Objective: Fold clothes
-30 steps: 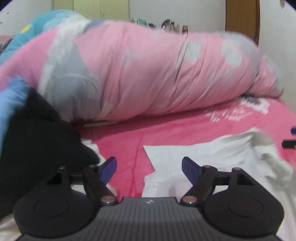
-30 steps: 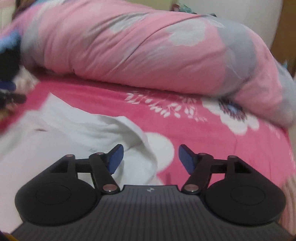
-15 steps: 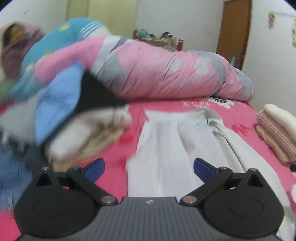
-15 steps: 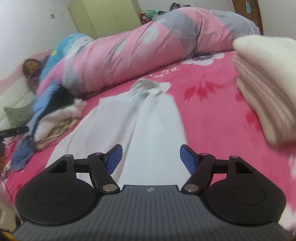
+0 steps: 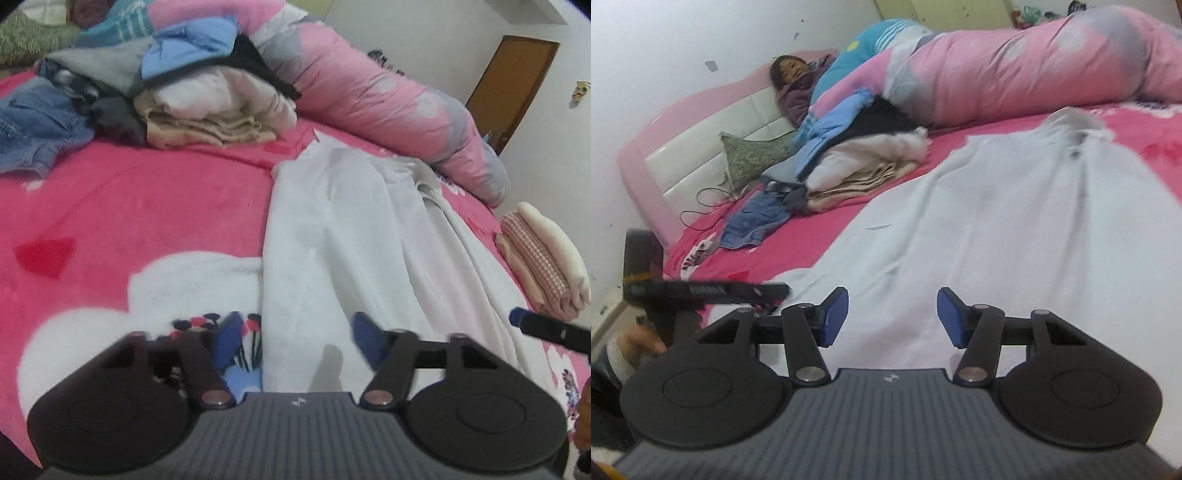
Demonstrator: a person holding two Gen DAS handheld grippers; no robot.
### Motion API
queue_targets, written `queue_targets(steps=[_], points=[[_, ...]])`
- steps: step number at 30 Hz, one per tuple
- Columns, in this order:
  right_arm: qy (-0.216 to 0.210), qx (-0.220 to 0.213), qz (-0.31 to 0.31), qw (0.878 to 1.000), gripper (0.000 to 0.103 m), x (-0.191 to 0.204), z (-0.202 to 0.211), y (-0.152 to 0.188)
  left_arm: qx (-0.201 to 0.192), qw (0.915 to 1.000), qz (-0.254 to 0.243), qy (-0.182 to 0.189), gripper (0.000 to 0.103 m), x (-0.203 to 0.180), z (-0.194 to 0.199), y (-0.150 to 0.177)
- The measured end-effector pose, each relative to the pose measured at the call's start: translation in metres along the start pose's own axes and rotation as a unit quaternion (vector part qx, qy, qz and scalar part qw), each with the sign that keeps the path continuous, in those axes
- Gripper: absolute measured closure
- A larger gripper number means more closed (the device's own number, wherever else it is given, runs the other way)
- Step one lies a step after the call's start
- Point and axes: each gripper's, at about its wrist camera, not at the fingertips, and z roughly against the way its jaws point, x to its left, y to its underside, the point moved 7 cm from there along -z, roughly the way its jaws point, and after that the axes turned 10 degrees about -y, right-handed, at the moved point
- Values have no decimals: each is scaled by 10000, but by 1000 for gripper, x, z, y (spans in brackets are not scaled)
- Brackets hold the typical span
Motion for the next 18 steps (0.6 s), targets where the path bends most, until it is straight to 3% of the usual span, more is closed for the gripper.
queue_targets(steps=[5,6,9,10,11,13,18], points=[[-342,80,131,9993,53,31,-26,-6,43,9994,230,274,93,13,0,10],[-373,126,165,9991,53,36,-32,-6,46,9992,266,302,94,17,0,12],[-421,240,146,9987,53,45,-51,-6,10,9984,396,397,94,27,4,17],[-426,273,86,9987,52,46,-58,-7,-21,9979,467,453,87,30,6,18],[-458,335,8,9984,52,47,-66,-9,-71,9975,492,497,72,34,9,19],[-528,467,-151,9974,51,48,-82,-15,-207,9972,449,560,53,40,17,19],[-514,981,-75,9938,50,56,-135,-27,-549,9953,339,716,51,57,35,20]])
